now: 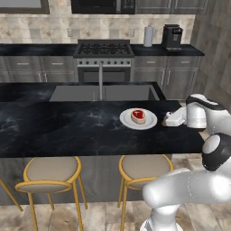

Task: Retrieve the shaker from the cabinet and place it next the steak on a plate on the dining table.

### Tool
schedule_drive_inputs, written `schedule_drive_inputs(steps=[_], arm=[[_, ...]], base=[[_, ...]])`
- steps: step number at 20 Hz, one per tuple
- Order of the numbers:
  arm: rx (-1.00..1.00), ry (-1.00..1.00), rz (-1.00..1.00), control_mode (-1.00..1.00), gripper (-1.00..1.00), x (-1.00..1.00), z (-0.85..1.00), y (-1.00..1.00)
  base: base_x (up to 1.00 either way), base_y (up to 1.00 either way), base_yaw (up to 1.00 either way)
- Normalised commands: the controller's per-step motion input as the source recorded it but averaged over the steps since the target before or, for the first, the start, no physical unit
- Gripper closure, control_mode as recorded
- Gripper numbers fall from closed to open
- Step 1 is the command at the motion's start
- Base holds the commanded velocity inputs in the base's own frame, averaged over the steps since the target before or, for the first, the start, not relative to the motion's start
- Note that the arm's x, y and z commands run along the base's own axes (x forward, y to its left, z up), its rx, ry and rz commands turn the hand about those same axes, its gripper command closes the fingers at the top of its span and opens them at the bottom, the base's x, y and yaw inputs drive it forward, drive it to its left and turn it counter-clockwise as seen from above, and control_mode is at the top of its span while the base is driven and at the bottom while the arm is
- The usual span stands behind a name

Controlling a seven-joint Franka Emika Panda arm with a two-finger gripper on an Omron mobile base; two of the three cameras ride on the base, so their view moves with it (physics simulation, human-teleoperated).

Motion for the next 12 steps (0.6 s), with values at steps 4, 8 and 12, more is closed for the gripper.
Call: schedule_drive_inputs(steps=[4, 8, 12], arm=[[0.0, 0.0, 0.0, -1.0, 1.0, 0.34, -0.33, -0.05], [0.0, 0.0, 0.0, -1.0, 1.0, 0.33, -0.28, -0.01], [0.0, 0.0, 0.0, -1.0, 1.0, 0.26, -0.31, 0.0]], base=[[0.0, 0.0, 0.0], [0.0, 0.0, 0.0], [0.0, 0.0, 0.0]])
